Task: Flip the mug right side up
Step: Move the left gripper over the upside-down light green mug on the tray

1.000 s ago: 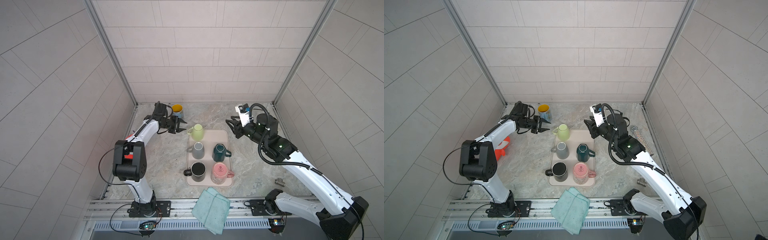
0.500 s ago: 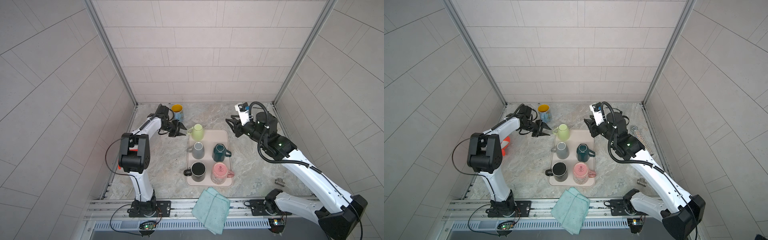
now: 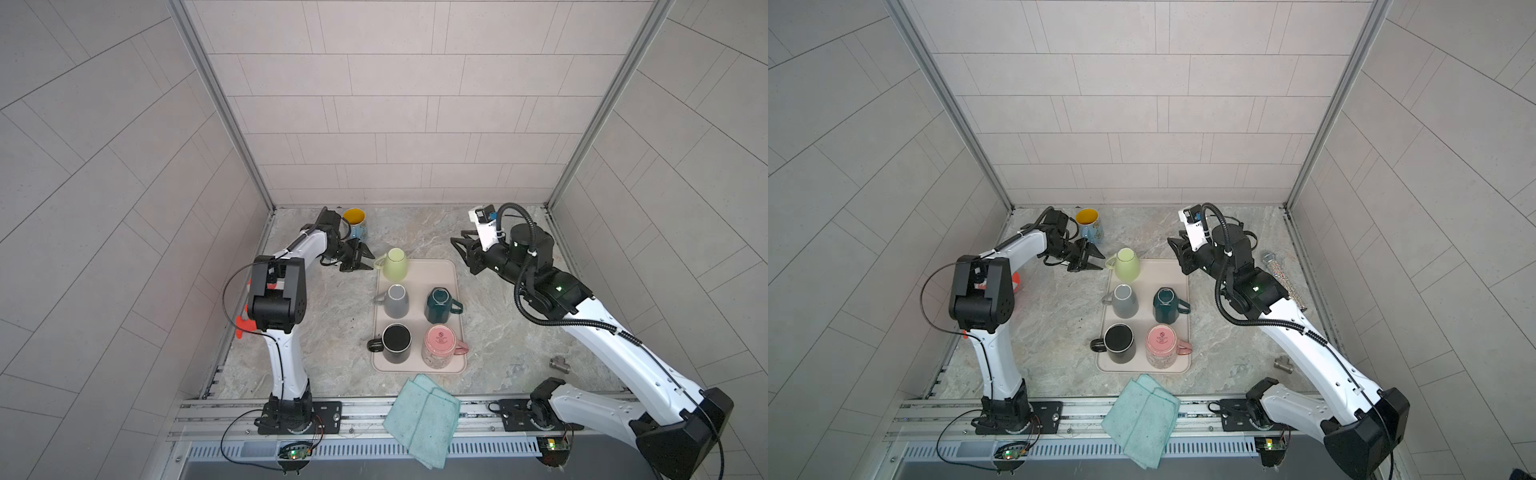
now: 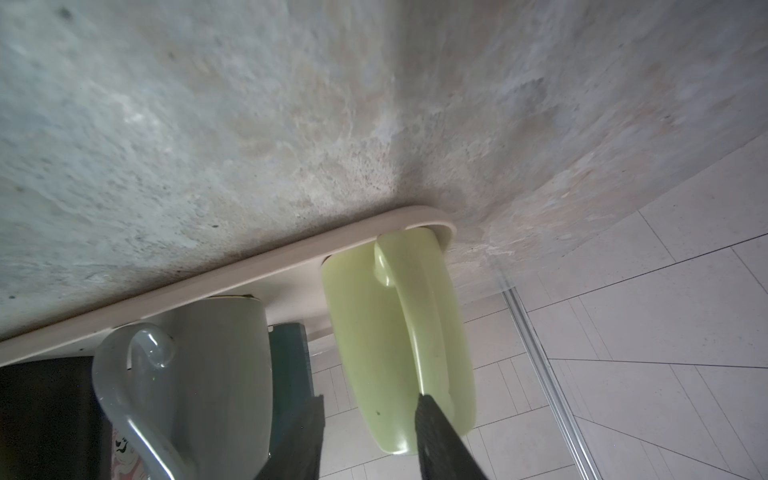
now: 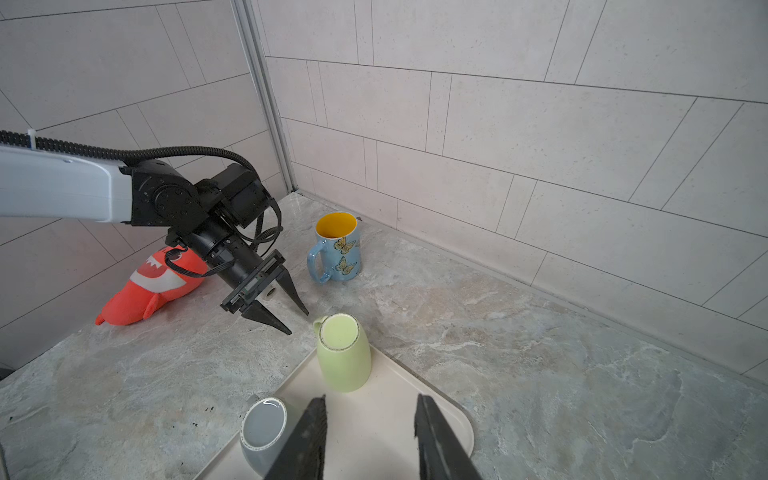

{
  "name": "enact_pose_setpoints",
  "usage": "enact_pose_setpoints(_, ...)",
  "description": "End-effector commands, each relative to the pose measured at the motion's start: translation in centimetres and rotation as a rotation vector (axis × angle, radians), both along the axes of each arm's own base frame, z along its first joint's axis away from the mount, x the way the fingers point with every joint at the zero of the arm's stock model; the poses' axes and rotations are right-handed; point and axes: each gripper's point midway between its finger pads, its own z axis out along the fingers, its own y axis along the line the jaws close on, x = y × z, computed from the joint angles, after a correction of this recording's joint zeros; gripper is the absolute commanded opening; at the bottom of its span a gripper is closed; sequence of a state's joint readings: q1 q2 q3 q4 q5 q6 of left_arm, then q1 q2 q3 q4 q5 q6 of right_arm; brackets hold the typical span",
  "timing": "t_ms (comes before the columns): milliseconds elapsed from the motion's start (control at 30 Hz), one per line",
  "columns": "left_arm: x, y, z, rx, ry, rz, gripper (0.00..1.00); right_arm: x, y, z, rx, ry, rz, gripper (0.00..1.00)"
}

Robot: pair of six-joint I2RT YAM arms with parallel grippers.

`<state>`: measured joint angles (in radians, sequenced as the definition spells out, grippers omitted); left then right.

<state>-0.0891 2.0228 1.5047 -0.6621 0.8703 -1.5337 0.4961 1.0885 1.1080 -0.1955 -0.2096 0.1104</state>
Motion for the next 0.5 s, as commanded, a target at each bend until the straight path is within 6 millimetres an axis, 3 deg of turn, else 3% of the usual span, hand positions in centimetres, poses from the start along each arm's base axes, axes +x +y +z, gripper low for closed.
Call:
enact_pose_setpoints(0,1.42,-0.14,0.64,-0.011,-0.008,0.026,0.43,-0.02,-0.22,0.66,0.017,-0.009,-0.009,0.37)
enact_pose_setpoints(467,1.94,-0.9,-0.28,0.012,0.028,0.029,0.45,-0.13,-0.58,1.04,0.029,-0.029,-0.024,0.37)
